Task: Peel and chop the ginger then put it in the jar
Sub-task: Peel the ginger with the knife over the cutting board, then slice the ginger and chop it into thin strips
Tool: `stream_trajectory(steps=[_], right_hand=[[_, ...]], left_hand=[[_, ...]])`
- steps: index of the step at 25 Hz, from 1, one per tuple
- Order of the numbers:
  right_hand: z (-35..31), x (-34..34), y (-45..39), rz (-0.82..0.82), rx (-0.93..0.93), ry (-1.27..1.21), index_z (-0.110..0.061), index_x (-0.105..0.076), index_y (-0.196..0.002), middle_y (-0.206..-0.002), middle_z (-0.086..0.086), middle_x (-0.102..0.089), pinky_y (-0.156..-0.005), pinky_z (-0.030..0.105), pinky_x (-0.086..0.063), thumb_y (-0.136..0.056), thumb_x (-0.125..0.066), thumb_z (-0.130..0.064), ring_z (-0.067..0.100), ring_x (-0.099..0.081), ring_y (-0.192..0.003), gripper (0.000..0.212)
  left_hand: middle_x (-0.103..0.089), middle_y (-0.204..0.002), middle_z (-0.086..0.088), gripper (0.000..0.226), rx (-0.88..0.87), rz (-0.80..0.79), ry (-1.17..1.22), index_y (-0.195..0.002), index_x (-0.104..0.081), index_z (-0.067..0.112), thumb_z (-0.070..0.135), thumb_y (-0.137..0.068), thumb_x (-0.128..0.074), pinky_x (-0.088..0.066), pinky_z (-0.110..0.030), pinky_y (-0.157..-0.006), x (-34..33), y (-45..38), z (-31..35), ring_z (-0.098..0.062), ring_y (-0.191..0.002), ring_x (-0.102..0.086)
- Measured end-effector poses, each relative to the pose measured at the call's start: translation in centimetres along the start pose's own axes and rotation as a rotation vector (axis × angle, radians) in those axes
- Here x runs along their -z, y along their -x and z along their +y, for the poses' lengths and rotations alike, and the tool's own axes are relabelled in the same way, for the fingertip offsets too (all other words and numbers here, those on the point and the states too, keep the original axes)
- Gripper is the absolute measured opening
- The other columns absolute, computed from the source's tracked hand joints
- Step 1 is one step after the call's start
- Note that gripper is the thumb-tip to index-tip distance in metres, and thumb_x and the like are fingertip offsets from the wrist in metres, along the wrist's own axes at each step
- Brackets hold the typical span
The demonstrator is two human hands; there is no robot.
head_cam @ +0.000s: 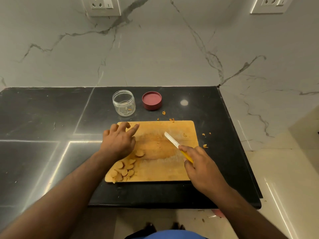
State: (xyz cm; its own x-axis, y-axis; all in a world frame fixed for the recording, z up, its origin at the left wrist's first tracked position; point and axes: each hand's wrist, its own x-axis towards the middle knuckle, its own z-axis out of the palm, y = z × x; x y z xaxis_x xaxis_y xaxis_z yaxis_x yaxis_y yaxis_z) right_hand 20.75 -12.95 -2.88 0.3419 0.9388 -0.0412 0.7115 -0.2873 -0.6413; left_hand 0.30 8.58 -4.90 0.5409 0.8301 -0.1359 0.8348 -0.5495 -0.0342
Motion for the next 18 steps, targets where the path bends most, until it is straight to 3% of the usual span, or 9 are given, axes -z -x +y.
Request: stream_trajectory(steps=[3, 6, 9, 18], right_hand=[[-0.3, -2.0, -0.9, -0.032, -0.06, -0.14, -0.042, -0.045, -0.141, -0.119, -0.016, -0.048, -0.074, 0.008, -0.041, -0.101, -0.05, -0.023, 0.0, -0.051, -0.098, 0.044], [-0.6, -4.0, -1.8, -0.022, -0.067, -0.199, -0.041, -0.047, -0.14, -0.124, -0.016, -0.049, -0.078, 0.001, -0.035, -0.101, -0.051, -0.022, -0.007, -0.048, -0.104, 0.044], [-0.5, -5.2, -2.0, -0.018, -0.104, -0.171, -0.041, -0.046, -0.14, -0.125, -0.014, -0.048, -0.077, 0.001, -0.033, -0.101, -0.05, -0.023, -0.006, -0.045, -0.098, 0.043], [-0.2, -6.0, -2.1, 0.013, -0.15, -0.113, -0.037, -0.046, -0.142, -0.125, -0.014, -0.046, -0.08, 0.013, -0.035, -0.102, -0.05, -0.025, 0.002, -0.045, -0.106, 0.042]], left_hand=[[0.001, -0.166, 0.007, 0.054, -0.03, -0.178, 0.038, -0.151, 0.0, 0.057, 0.064, -0.099, -0.011, -0.009, -0.057, -0.118, -1.1, -0.3, -2.2, -0.031, -0.152, -0.002], [0.014, -0.166, 0.01, 0.054, -0.046, -0.249, 0.056, -0.149, 0.001, 0.061, 0.069, -0.096, -0.005, 0.001, -0.061, -0.119, -1.8, 0.1, -3.2, -0.03, -0.153, 0.011], [0.017, -0.165, 0.012, 0.052, -0.046, -0.269, 0.069, -0.146, -0.001, 0.066, 0.07, -0.094, -0.004, 0.003, -0.061, -0.119, -1.8, 0.5, -4.2, -0.029, -0.153, 0.012], [0.01, -0.166, 0.013, 0.049, -0.086, -0.285, 0.009, -0.143, -0.012, 0.07, 0.073, -0.094, -0.012, 0.0, -0.061, -0.119, -1.4, 0.9, -8.2, -0.027, -0.153, 0.003]])
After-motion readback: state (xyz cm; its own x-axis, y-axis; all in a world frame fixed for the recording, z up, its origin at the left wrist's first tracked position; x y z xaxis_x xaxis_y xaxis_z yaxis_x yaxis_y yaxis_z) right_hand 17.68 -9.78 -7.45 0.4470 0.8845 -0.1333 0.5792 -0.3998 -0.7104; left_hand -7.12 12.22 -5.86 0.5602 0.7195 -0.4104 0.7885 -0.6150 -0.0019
